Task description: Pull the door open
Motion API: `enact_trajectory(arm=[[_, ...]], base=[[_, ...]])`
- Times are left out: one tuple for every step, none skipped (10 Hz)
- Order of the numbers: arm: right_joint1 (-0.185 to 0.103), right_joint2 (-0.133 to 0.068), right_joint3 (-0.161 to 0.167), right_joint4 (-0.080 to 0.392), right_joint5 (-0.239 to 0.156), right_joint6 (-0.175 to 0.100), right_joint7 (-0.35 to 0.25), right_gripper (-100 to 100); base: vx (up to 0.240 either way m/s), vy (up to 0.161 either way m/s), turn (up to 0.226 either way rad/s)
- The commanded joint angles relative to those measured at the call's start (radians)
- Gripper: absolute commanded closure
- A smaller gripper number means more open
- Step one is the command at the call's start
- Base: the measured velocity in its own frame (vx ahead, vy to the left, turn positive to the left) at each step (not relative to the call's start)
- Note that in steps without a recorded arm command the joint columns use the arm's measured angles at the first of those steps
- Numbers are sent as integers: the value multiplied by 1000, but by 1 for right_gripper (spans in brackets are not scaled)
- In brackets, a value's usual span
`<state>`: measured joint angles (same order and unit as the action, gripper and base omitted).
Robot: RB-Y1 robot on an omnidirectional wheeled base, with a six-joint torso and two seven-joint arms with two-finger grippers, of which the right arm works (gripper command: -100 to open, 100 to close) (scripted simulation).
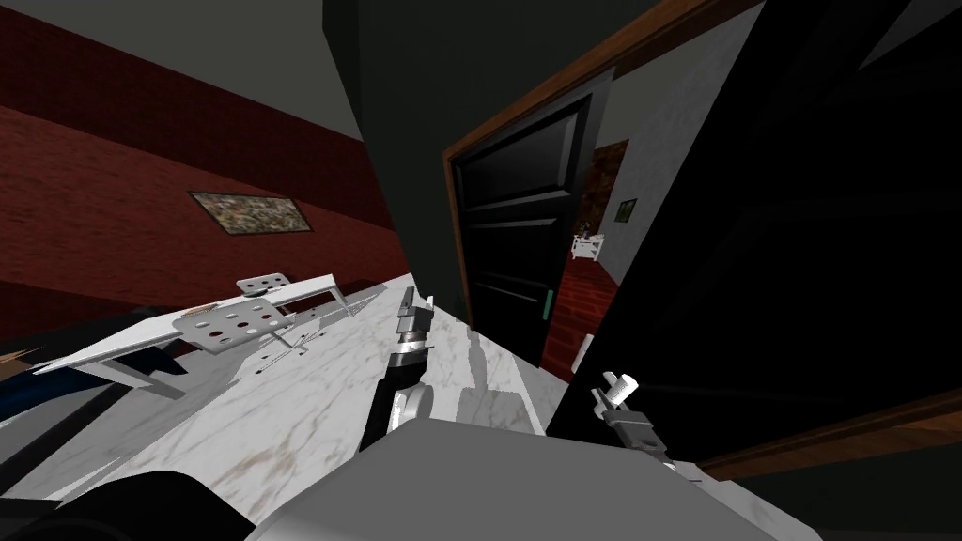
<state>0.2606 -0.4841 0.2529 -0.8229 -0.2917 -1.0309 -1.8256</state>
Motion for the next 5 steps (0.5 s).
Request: enact_trajectory(arm=[[3, -9, 11, 21, 8, -35, -17, 100], [7, -16, 16, 29, 12, -53, -26, 100], [10, -23, 22, 37, 16, -71, -35, 100], [14, -30, 27, 45, 21, -89, -44, 100], [17, -36, 32, 53, 24, -106, -53, 100]], base=[[-225, -64, 149], [-216, -95, 123], [-225, -80, 138], [-202, -75, 166], [-207, -82, 159]])
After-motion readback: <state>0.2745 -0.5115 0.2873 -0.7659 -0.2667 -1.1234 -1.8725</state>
